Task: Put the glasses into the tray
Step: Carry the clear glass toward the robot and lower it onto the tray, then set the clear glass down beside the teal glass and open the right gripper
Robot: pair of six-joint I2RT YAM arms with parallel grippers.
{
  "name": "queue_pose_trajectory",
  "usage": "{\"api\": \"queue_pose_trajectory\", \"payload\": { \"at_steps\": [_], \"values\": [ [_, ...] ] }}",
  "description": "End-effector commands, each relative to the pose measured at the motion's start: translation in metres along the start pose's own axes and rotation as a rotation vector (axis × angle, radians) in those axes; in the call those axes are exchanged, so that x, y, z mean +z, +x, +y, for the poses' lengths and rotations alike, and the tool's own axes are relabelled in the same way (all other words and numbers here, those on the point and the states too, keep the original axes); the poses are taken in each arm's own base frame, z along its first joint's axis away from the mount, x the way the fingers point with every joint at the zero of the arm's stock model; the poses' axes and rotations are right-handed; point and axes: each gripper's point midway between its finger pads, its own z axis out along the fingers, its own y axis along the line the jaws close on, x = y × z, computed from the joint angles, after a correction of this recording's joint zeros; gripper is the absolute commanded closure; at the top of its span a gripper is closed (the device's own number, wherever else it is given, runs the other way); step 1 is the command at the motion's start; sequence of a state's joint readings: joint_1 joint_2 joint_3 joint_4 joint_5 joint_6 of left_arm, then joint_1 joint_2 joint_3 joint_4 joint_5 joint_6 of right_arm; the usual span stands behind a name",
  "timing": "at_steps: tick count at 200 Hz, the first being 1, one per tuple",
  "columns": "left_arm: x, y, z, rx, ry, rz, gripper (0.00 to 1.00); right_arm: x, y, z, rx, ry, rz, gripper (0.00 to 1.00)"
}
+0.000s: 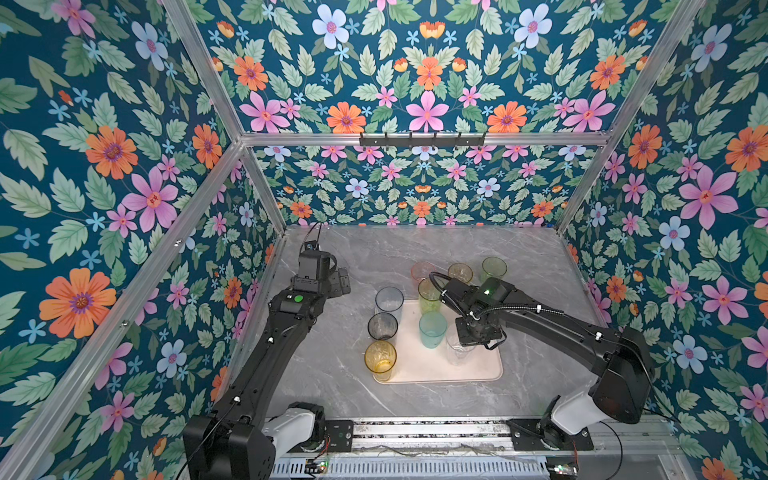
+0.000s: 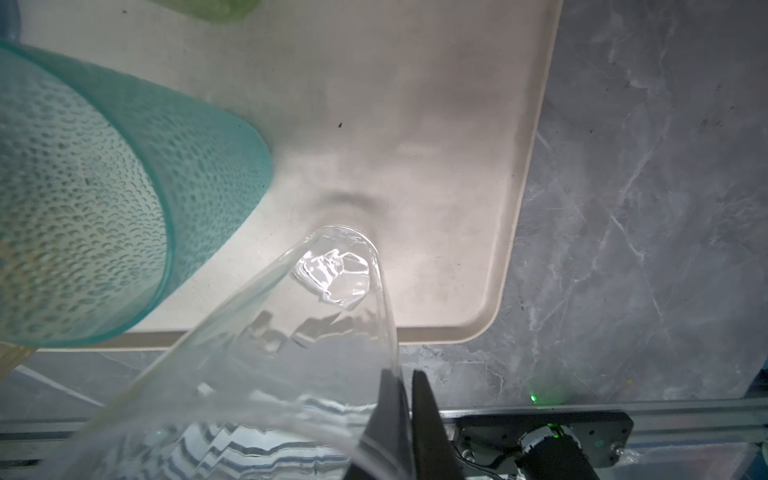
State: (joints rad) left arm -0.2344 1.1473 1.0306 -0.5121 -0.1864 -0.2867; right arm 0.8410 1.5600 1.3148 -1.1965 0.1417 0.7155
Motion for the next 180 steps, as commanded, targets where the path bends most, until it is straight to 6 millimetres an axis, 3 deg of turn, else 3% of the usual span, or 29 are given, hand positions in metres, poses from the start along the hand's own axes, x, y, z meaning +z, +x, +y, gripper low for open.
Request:
{"api": "queue_pose_trajectory", "payload": {
  "at_steps": [1, 79, 180],
  "values": [
    [0.0, 0.001, 0.001, -0.002, -0.001, 0.001, 0.01, 0.004, 0.006, 0.006, 0.022, -0.008, 0.012, 1.0],
    [0.001, 0.002, 0.0, -0.003, 0.002, 0.005, 0.01, 0.009, 0.018, 0.036, -0.013, -0.079, 0.015, 1.0],
    [0.002, 0.003, -0.001, 0.0, 0.006, 0.01, 0.01, 0.002, 0.01, 0.061, -0.063, -0.108, -0.056, 1.0]
  ]
}}
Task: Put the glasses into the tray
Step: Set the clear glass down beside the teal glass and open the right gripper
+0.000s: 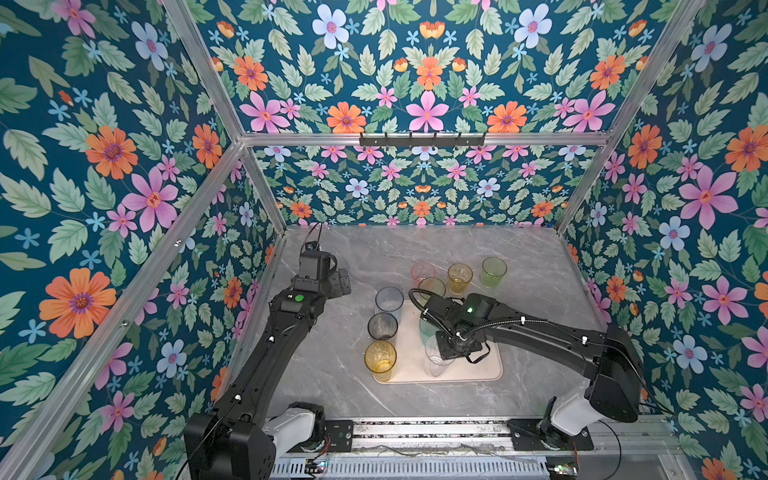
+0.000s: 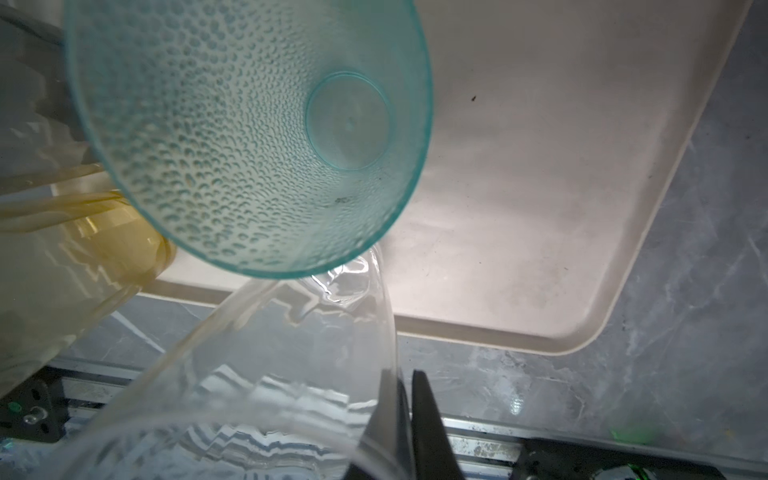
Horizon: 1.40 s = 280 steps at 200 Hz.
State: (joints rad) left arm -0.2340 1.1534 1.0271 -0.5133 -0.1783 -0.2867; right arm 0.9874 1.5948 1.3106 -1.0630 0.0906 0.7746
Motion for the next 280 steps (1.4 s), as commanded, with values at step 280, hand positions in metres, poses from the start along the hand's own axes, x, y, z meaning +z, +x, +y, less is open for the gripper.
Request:
{"api": "queue_pose_trajectory", "payload": {
  "at_steps": [280],
  "values": [
    [-0.001, 0.0, 0.001, -0.004, -0.001, -0.002, 0.01, -0.002, -0.006, 0.005, -0.002, 0.03, -0.014, 0.62]
  ]
}}
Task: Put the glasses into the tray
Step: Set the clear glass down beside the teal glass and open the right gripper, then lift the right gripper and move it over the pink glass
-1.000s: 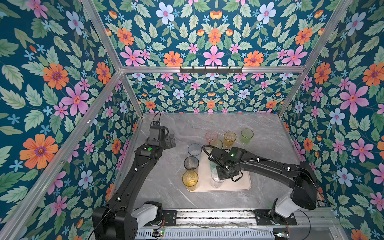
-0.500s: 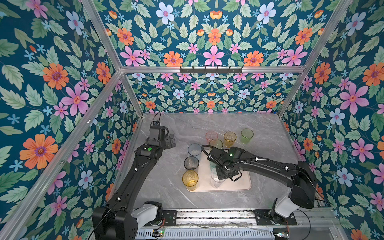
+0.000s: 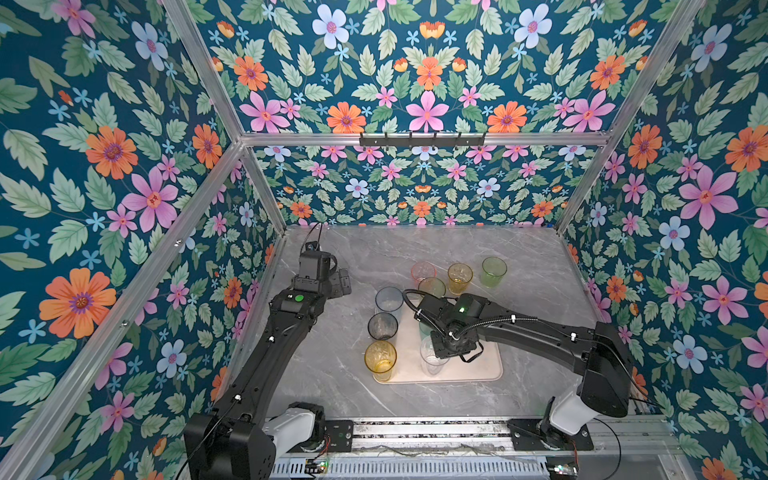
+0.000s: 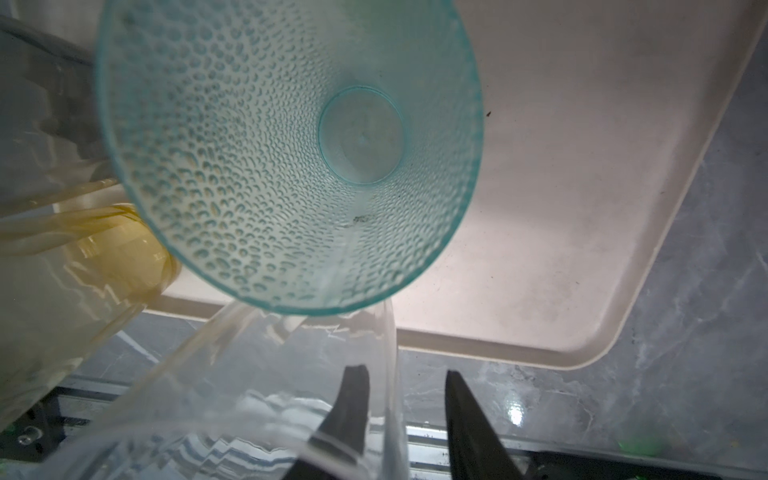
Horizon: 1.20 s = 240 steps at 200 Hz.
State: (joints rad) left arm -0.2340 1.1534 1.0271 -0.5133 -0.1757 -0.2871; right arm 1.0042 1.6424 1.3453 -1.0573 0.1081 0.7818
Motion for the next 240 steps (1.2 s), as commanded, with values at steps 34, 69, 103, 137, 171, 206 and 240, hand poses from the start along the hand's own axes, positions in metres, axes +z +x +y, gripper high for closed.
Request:
{"api": "queue_pose_trajectory", "payload": {
  "at_steps": [34, 69, 103, 137, 171, 206, 240],
  "values": [
    [-0.001, -0.001, 0.001, -0.004, -0.003, -0.005, 0.01, -0.014, -0.004, -0.002, 0.005, -0.002, -0.023, 0.54],
    [-0.001, -0.001, 0.001, -0.004, -0.004, -0.005, 0.01, -0.023, -0.006, -0.001, 0.007, -0.019, -0.037, 0.48],
    [-0.002, -0.001, 0.001, -0.004, -0.005, -0.007, 0.01, -0.031, -0.008, 0.001, 0.003, -0.039, -0.052, 0.44],
    [-0.002, -0.001, 0.002, -0.004, -0.005, -0.006, 0.01, -0.04, -0.012, 0.003, -0.007, -0.054, -0.074, 0.43],
    [-0.002, -0.001, 0.002, -0.005, -0.006, -0.006, 0.01, -0.053, -0.018, 0.004, -0.022, -0.073, -0.107, 0.42],
    [-0.002, -0.001, 0.002, -0.005, -0.006, -0.007, 0.01, -0.076, -0.03, -0.004, -0.043, -0.05, -0.166, 0.42],
    [-0.001, 0.0, 0.002, -0.004, -0.006, -0.005, 0.01, -0.096, -0.052, -0.016, -0.024, -0.053, -0.22, 0.46]
  ]
}}
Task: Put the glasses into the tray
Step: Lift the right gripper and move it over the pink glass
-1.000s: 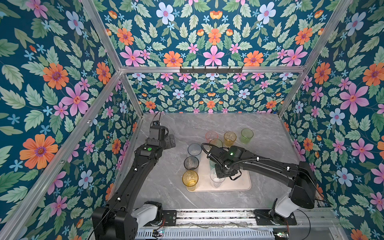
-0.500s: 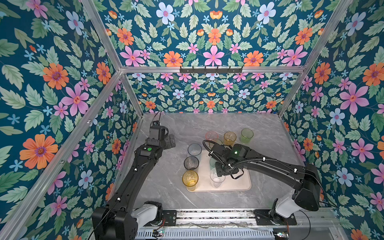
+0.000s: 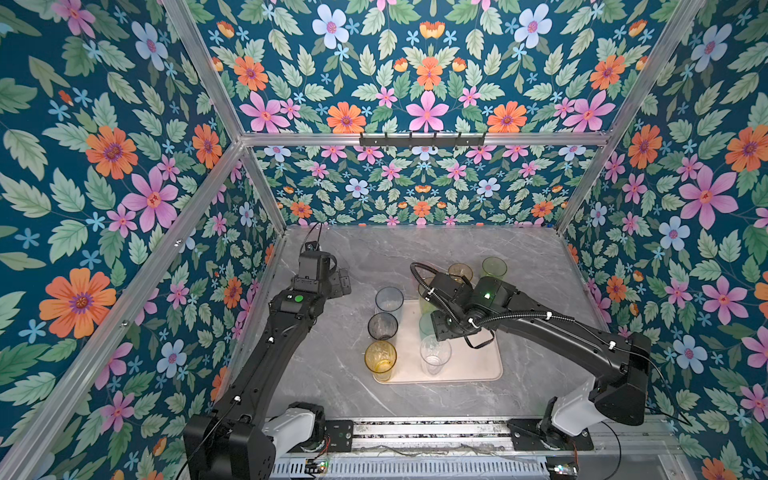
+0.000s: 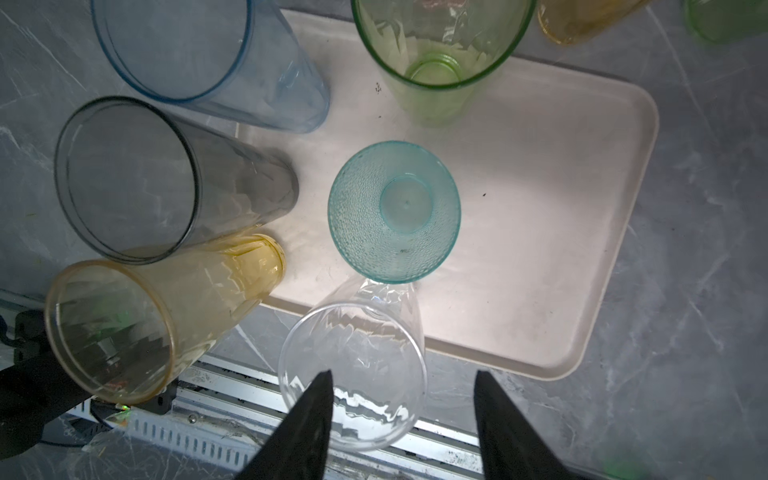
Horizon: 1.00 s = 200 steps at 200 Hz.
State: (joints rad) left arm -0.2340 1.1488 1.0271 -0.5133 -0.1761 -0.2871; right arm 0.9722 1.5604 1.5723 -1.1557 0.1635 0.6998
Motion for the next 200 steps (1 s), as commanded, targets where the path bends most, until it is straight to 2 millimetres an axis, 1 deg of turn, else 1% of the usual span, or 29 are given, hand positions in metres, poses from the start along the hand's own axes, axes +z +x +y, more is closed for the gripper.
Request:
{"api": "queue_pose_trajectory", "payload": {
  "at_steps": [1, 26, 52, 72, 85, 99, 104, 106, 108, 121, 133, 160, 188, 200],
  "values": [
    [0.0, 0.0, 0.001, -0.004, -0.006, -0.001, 0.0, -0.011, -0.012, -0.017, -0.006, 0.045, -0.03, 0.46],
    [-0.001, 0.0, 0.002, -0.005, -0.005, -0.004, 0.01, -0.022, -0.034, -0.024, 0.001, 0.03, -0.08, 0.46],
    [-0.002, -0.001, 0.003, -0.005, -0.01, -0.01, 0.0, -0.03, -0.059, -0.038, 0.008, 0.04, -0.126, 0.46],
    [-0.003, -0.002, 0.003, -0.008, -0.01, -0.014, 0.01, -0.032, -0.079, -0.048, 0.006, 0.04, -0.153, 0.46],
    [-0.003, -0.002, 0.003, -0.006, -0.011, -0.015, 0.0, -0.028, -0.093, -0.053, -0.009, 0.031, -0.168, 0.46],
    [-0.003, -0.002, 0.004, -0.007, -0.014, -0.017, 0.0, -0.024, -0.107, -0.063, 0.0, 0.049, -0.171, 0.46],
    [-0.003, -0.002, 0.004, -0.008, -0.015, -0.018, 0.01, -0.027, -0.111, -0.066, 0.003, 0.048, -0.177, 0.46],
    [-0.003, -0.002, 0.004, -0.008, -0.016, -0.018, 0.01, -0.019, -0.113, -0.067, 0.0, 0.059, -0.159, 0.46],
    [-0.003, -0.003, 0.004, -0.007, -0.016, -0.019, 0.01, -0.016, -0.115, -0.068, 0.001, 0.063, -0.156, 0.46],
    [-0.003, -0.002, 0.004, -0.006, -0.016, -0.019, 0.01, -0.014, -0.126, -0.076, 0.002, 0.083, -0.161, 0.46],
    [-0.003, -0.002, 0.004, -0.007, -0.015, -0.021, 0.0, -0.012, -0.136, -0.078, -0.001, 0.082, -0.171, 0.46],
    [-0.004, -0.002, 0.004, -0.004, -0.016, -0.022, 0.01, -0.002, -0.155, -0.086, 0.008, 0.072, -0.167, 0.47],
    [-0.004, -0.002, 0.004, -0.004, -0.015, -0.023, 0.01, 0.011, -0.172, -0.087, -0.01, 0.041, -0.165, 0.47],
    [-0.003, -0.002, 0.004, -0.005, -0.014, -0.021, 0.01, 0.021, -0.18, -0.084, -0.032, 0.013, -0.156, 0.47]
  ]
}}
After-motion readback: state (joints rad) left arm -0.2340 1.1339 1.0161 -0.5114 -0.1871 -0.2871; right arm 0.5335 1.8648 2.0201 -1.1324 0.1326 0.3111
